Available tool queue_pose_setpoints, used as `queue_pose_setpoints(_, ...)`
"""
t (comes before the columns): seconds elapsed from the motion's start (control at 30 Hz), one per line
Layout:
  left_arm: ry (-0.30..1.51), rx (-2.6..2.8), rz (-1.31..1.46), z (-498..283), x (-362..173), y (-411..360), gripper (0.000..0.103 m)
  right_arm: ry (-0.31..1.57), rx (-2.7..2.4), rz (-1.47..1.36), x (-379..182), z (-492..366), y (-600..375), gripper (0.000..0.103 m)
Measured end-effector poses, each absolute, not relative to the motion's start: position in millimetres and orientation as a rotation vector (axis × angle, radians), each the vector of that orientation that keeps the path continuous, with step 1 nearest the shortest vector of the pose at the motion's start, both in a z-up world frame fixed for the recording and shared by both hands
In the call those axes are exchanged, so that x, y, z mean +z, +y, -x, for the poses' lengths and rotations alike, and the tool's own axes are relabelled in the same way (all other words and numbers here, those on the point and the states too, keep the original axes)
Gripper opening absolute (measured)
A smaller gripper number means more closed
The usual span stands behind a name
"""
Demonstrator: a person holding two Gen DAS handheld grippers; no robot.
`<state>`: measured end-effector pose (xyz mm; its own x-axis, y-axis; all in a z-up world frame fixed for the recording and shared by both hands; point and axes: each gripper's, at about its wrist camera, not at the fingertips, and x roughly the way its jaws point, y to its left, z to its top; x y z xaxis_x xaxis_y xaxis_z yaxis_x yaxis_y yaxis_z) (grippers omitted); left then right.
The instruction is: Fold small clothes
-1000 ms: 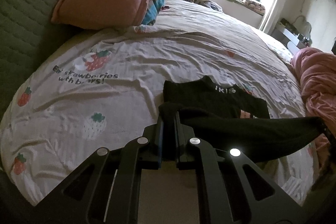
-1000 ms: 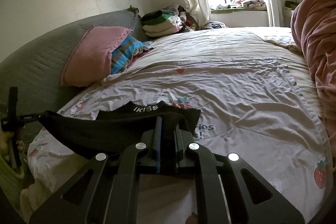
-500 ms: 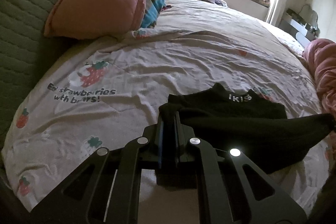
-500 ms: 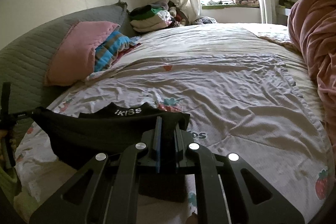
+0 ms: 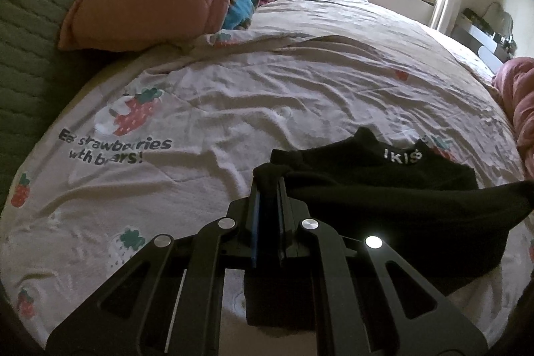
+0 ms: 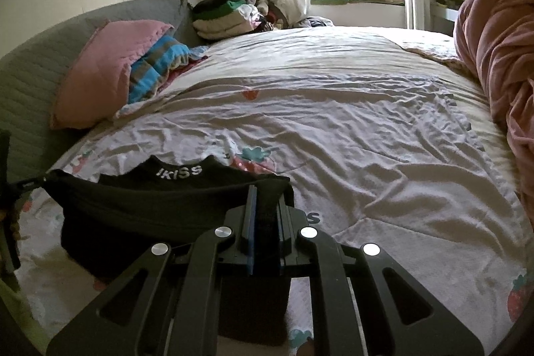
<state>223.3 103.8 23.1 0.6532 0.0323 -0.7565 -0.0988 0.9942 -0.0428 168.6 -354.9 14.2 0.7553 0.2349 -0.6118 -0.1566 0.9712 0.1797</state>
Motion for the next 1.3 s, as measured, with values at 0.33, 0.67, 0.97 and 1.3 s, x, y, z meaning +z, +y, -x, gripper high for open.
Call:
queue_pose_setpoints(0.33,0.855,0.074,0.097,-235.1,2.3,100.9,0.003,0.735,0.166,-0.106,-10.5,-186.9,-347.3,0.009)
queue_pose_setpoints(0.67,0.775,0.107,0.099,-227.9,10.2,109.0,0.007,0.727,0.114,-0.093,-16.0,-186.9,-343.1,0.047)
queue_pose_setpoints(0.97,0.796,0.039,0.088,-208.9,-1.9,93.0,0.007,0.726,0.195,-0.043,-11.3,-156.1,-323.1,0.027)
queue_pose_setpoints(1.3,0.898,0.02,0.033,-204.4,-50.3,74.9,0.007,0.849,0.26,0.069,-53.2,-147.8,-280.5,0.013)
